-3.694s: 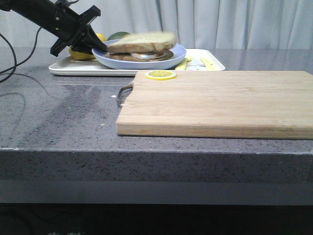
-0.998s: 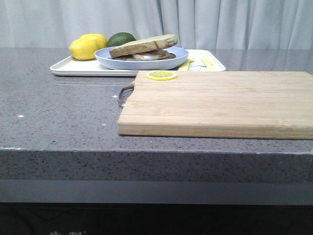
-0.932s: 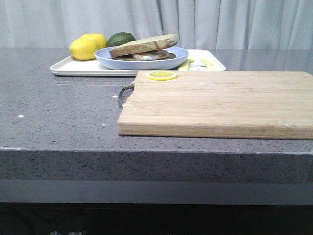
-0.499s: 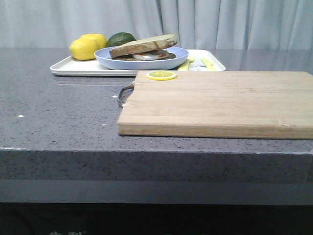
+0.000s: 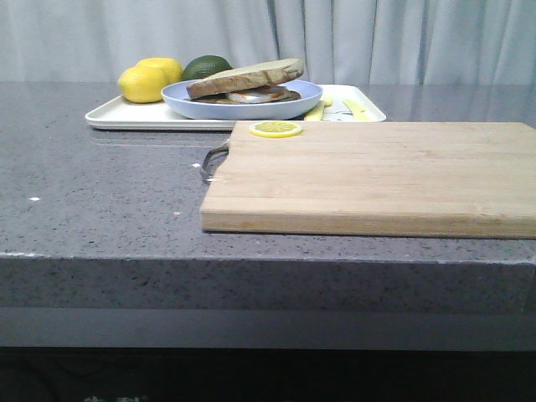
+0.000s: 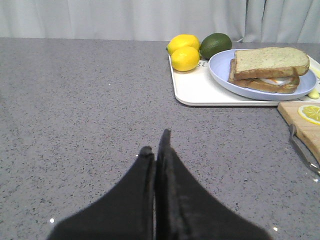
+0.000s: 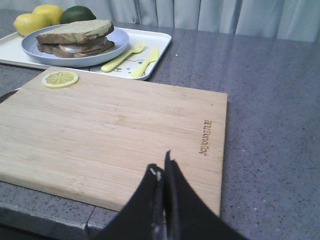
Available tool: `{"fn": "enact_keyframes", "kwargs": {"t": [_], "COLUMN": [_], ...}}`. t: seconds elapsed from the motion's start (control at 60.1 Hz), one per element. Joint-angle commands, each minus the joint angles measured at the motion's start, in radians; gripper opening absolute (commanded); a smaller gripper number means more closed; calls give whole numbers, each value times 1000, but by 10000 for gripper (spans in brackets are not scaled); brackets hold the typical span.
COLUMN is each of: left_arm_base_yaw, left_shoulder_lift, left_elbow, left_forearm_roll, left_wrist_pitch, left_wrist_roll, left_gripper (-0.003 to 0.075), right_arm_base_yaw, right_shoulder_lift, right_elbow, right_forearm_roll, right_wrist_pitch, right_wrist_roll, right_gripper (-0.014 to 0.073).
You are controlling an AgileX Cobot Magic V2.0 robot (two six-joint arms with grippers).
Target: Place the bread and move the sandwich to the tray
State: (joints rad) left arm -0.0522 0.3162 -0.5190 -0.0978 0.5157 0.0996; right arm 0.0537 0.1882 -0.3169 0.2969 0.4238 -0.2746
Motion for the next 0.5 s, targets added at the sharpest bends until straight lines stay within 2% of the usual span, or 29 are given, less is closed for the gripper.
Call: {"fn": "enact_keyframes", "kwargs": {"t": [0.0,0.166,0.3,0.416,0.483], "left_arm_base_yaw": [1,5,5,5,5], "left_shoulder_lift": [9,-44,-139,-234,-280], "left_elbow": [-24,38,155,251,301], "left_forearm_roll": [-48,-60,-1,61,63], "left_wrist_pitch": [-84,-161,-240,-245,-245], "left_wrist_roll": [-4,-14,-62,-142,-144], "left_gripper": [-19,-19,-19,-19,-19], "right_arm_base_yaw": [-3,-3,-3,-3,-3], "right_shoulder_lift": [7,7,7,7,7], "right_elbow": [-27,-27,-27,-27,-27], "right_forearm_roll": [7,7,7,7,7], "right_wrist_pitch": [-73,-73,-73,-73,-73], "right_wrist_roll": [1,1,1,1,1], "right_gripper": [-76,-76,-76,-76,-76]}}
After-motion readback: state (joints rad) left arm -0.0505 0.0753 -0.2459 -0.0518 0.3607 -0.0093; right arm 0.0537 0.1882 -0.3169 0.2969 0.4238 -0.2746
